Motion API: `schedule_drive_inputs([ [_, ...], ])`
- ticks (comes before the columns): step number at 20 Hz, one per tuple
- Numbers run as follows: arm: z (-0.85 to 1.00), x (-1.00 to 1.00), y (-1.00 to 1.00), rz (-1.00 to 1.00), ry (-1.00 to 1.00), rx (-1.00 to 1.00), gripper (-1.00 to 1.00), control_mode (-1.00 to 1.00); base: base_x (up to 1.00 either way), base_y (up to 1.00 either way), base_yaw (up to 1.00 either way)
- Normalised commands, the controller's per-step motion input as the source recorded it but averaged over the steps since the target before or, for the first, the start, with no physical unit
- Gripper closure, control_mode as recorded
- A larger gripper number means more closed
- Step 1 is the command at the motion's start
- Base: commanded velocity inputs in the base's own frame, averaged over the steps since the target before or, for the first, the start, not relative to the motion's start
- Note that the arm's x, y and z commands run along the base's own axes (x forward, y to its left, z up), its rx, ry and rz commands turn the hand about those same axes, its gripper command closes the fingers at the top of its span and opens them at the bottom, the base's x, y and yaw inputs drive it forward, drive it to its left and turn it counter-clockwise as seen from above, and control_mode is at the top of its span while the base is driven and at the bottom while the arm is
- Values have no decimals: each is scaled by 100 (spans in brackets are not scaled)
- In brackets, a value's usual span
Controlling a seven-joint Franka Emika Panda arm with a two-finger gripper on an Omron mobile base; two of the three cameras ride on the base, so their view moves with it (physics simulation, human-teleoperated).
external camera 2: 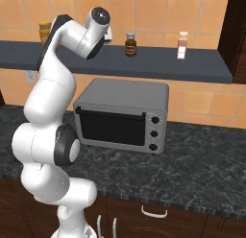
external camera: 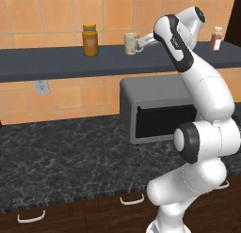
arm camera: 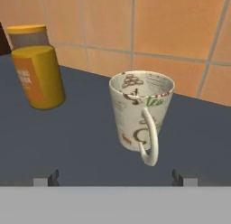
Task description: Gather all objects into one cabinet and sort the glasses and bowls to opposite sides.
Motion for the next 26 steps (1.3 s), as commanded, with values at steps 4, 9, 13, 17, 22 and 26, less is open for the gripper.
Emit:
schedule_drive_inputs([
  [4,0,47,-5,0,0,0,-100,-100,0,0,0],
  [9,0,38,0,0,0,0,-100,-100,0,0,0],
  [13,-1,17,0,0,0,0,-100,-100,0,0,0],
  [17,-5,17,0,0,0,0,-100,-100,0,0,0],
  [22,-15,8,1,0,0,0,-100,-100,0,0,0],
  [26,-14,0,0,0,0,0,-100,-100,0,0,0],
])
